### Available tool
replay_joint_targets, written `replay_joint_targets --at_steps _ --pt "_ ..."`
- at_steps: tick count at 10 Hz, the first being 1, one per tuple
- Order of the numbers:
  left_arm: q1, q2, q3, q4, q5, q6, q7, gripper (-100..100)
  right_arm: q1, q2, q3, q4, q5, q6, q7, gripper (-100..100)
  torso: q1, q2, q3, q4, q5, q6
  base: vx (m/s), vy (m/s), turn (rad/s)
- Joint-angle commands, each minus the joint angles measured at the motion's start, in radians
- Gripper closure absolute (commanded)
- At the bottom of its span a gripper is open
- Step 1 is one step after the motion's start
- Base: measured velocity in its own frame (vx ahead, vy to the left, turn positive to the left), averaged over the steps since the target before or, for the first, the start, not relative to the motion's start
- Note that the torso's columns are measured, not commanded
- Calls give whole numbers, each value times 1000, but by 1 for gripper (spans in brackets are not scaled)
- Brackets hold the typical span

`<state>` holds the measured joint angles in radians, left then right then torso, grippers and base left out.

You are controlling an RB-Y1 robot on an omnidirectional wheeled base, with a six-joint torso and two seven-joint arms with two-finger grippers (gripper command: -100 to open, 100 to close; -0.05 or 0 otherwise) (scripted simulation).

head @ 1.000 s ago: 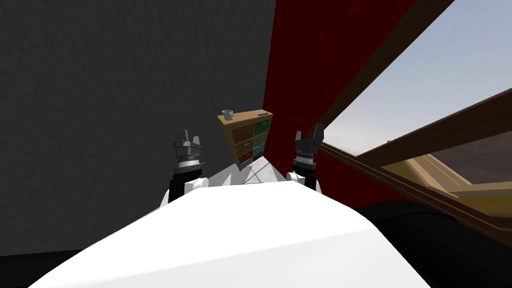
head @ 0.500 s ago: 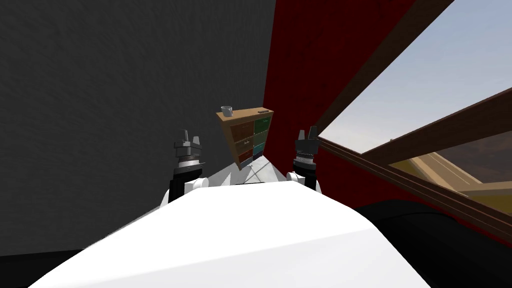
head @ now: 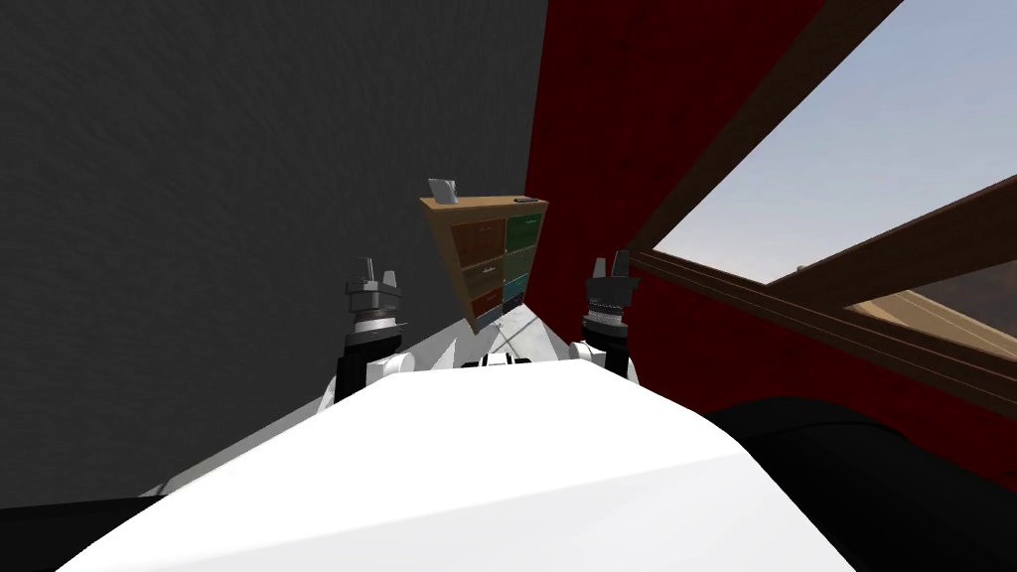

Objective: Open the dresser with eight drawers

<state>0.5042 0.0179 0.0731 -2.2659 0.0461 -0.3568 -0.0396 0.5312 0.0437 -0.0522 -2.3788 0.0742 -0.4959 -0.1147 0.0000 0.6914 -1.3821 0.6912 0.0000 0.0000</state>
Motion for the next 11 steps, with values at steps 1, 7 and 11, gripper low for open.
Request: replay_joint_targets --at_steps 1,7,11 --pt "-7 63 4 31 1 -8 0 -100 0 0 0 0 0 0 0 0 -1 33 -69 33 0 0 54 -60 27" --pt "-34 120 19 147 6 -40 -2 -100 0 0 0 0 0 0 0 0 0 47 -93 47 0 0 71 -79 28" --pt "-55 129 31 240 10 -66 -3 -100 0 0 0 0 0 0 0 0 1 46 -94 47 0 0 98 -107 37"
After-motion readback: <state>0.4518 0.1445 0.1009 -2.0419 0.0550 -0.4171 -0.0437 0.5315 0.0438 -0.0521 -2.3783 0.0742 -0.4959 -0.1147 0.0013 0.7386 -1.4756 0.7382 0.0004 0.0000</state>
